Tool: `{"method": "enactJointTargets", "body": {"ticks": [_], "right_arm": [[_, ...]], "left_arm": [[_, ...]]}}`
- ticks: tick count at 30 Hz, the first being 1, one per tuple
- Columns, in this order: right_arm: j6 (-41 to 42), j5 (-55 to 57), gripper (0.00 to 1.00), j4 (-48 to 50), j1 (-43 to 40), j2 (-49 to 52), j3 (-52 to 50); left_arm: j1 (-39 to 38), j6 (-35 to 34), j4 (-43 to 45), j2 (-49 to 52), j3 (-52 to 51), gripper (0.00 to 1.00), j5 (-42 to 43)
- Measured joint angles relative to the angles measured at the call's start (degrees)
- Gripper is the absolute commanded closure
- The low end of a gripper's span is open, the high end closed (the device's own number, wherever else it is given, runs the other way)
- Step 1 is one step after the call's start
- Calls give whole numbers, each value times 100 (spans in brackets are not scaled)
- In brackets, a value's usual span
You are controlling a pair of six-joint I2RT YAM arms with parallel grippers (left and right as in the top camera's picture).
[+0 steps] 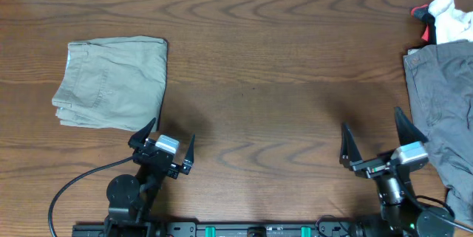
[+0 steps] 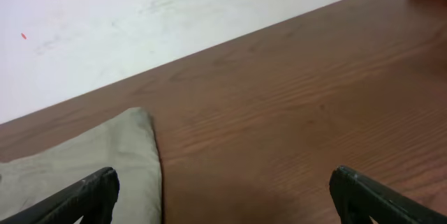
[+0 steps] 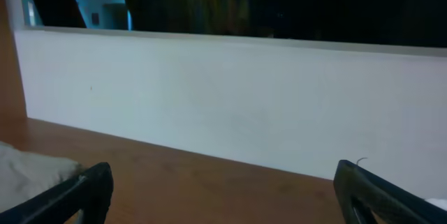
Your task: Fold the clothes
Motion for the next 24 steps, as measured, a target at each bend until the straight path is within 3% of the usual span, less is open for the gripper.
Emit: {"method": "enactJointTargets", "body": {"ticks": [24], "right_arm": [[0,2,1,466,0,-20,-1652]], "left_arm": [[0,2,0,0,0,2,2]]}}
